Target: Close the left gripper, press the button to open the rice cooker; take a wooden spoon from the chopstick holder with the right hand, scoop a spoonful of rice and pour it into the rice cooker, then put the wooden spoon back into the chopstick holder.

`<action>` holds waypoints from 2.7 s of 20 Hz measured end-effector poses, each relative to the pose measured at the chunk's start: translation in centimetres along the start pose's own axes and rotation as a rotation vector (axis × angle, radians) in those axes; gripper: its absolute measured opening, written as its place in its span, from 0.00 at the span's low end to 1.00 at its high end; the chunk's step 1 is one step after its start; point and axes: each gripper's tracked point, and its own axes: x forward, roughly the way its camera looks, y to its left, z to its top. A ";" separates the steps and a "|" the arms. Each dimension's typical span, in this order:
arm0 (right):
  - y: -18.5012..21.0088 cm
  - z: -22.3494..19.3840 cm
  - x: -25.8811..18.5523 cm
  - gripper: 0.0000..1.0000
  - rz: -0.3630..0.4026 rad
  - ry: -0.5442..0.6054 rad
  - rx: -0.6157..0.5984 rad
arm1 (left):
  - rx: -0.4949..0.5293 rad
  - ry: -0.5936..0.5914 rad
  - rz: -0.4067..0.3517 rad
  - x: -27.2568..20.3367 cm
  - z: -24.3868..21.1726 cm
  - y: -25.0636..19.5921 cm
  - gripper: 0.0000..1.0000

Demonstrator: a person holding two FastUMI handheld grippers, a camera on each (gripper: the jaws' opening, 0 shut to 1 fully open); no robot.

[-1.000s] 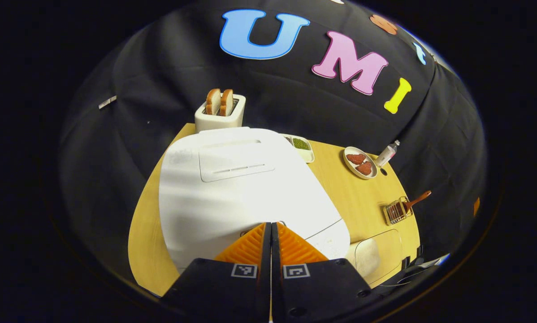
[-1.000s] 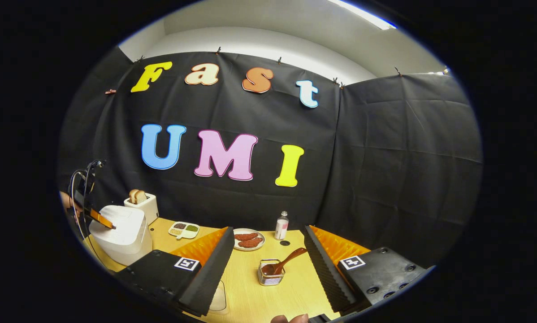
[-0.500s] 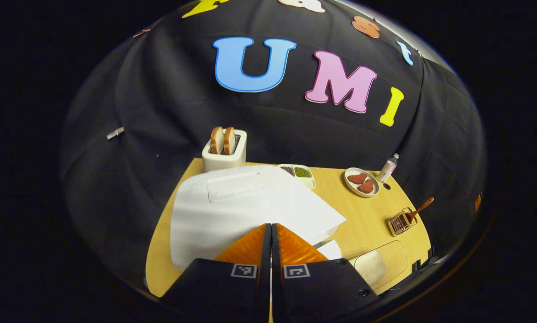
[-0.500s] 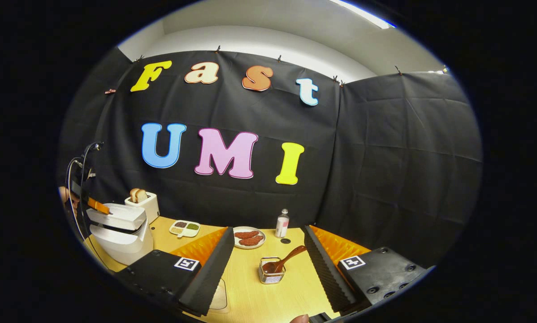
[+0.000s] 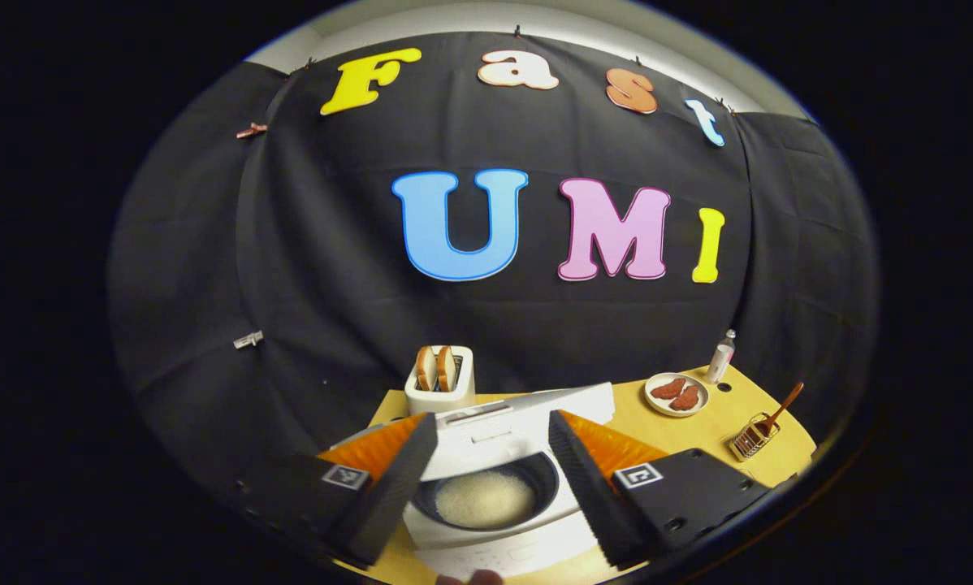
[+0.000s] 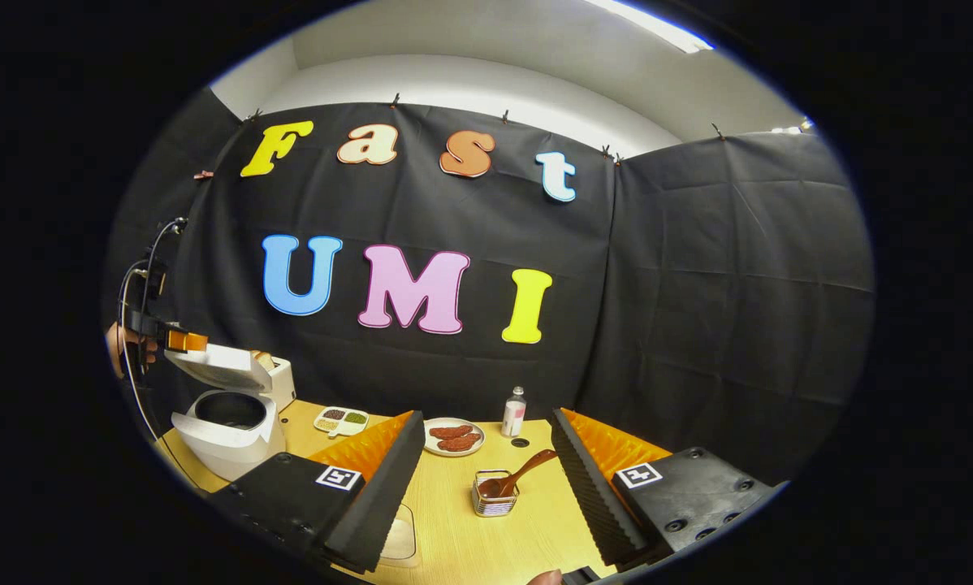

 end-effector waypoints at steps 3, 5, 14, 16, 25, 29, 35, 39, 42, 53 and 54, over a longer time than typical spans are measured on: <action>0.1 -0.3 -0.5 0.98 0.013 0.001 -0.020 | -0.030 -0.051 0.025 -2.7 1.2 0.0 0.98; -0.2 -0.3 -0.4 0.98 0.013 -0.005 -0.033 | -0.064 -0.075 0.050 -4.5 1.4 0.4 0.98; -3.3 -5.2 4.2 0.98 0.077 0.084 0.059 | -0.085 -0.147 0.152 -10.9 1.1 -2.6 0.95; -4.7 -7.5 6.3 0.98 0.092 0.122 0.100 | -0.067 -0.167 0.168 -12.2 1.4 -4.3 0.95; -7.9 -20.9 16.9 0.97 0.133 0.300 0.256 | -0.079 -0.190 0.252 -13.4 1.5 -12.3 0.94; -7.3 -25.9 20.3 0.96 0.186 0.352 0.268 | -0.085 -0.141 0.292 -12.8 -0.2 -14.6 0.94; -5.7 -30.6 24.1 0.79 0.257 0.398 0.308 | -0.110 -0.100 0.371 -13.0 -1.5 -15.4 0.95; -4.9 -31.3 24.7 0.44 0.270 0.406 0.286 | -0.102 -0.078 0.416 -13.9 -2.1 -14.9 0.95; -4.6 -30.4 24.1 0.33 0.268 0.392 0.248 | -0.094 -0.058 0.451 -14.7 -2.8 -14.3 0.95; -4.8 -24.5 23.3 0.10 0.253 0.331 0.287 | -0.106 -0.067 0.442 -16.8 -3.1 -11.2 0.94; -5.0 -23.2 22.9 0.10 0.245 0.310 0.268 | -0.108 -0.073 0.426 -16.8 -3.1 -10.8 0.95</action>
